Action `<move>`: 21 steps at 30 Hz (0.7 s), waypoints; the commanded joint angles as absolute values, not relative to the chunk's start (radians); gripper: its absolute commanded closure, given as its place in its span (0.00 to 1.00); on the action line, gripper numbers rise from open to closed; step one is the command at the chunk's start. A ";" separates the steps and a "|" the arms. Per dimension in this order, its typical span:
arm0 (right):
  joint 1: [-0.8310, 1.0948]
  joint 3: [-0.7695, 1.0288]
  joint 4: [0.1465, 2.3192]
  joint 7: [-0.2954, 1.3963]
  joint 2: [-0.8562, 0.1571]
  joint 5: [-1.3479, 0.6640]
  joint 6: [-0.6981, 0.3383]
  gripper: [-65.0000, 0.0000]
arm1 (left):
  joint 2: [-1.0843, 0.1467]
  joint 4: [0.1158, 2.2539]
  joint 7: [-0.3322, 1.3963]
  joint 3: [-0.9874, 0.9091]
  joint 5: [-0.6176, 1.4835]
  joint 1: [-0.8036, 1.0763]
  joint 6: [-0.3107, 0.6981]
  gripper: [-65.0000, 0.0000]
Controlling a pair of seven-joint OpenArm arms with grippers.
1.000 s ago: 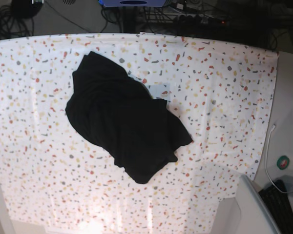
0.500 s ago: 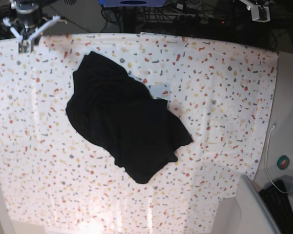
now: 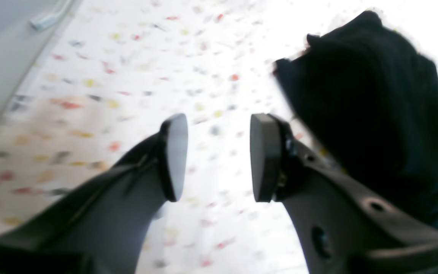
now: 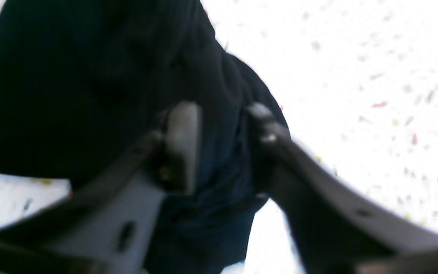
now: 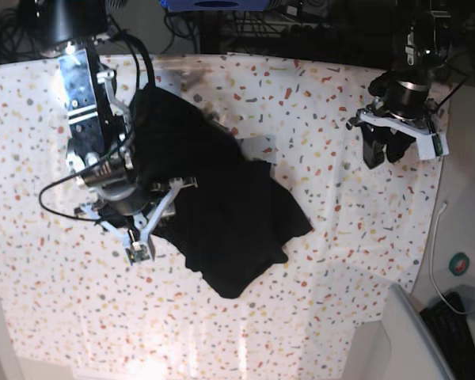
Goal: Layout the t-shirt on the table in an organized manner, then fold the t-shirt properly
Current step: 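Lower both grippers onto the crumpled black t-shirt and grasp its edges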
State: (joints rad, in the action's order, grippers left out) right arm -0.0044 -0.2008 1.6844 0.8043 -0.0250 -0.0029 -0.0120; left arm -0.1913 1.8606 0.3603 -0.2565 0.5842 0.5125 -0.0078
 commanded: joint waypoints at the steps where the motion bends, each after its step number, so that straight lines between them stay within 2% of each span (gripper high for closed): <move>1: -0.047 -0.205 1.655 0.791 -0.030 0.004 -0.007 0.48 | -0.188 1.877 0.363 -0.260 0.588 0.478 -0.005 0.60; 2: -0.070 -0.203 1.618 0.792 -0.030 0.004 -0.007 0.39 | -0.176 1.877 0.390 -0.251 0.587 0.441 -0.005 0.60; 4: -0.082 -0.203 1.593 0.789 -0.030 0.004 -0.007 0.31 | -0.171 1.867 0.443 -0.216 0.587 0.374 -0.008 0.60; 11: -0.071 -0.202 1.589 0.743 -0.031 0.004 -0.005 0.32 | -0.170 1.653 0.503 -0.039 0.587 0.111 -0.010 0.60; 17: -0.051 -0.202 1.584 0.742 -0.054 0.004 -0.005 0.32 | -0.165 1.547 0.495 0.059 0.587 0.008 -0.010 0.60; 21: -0.045 -0.200 1.584 0.743 -0.067 0.004 -0.005 0.32 | -0.163 1.558 0.495 0.153 0.588 -0.027 -0.010 0.60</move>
State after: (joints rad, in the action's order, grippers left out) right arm -0.0238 -0.2001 1.5684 0.7635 -0.0685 0.0044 -0.0074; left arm -0.1665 1.5318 0.5190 0.1543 0.5781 -0.0139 -0.0235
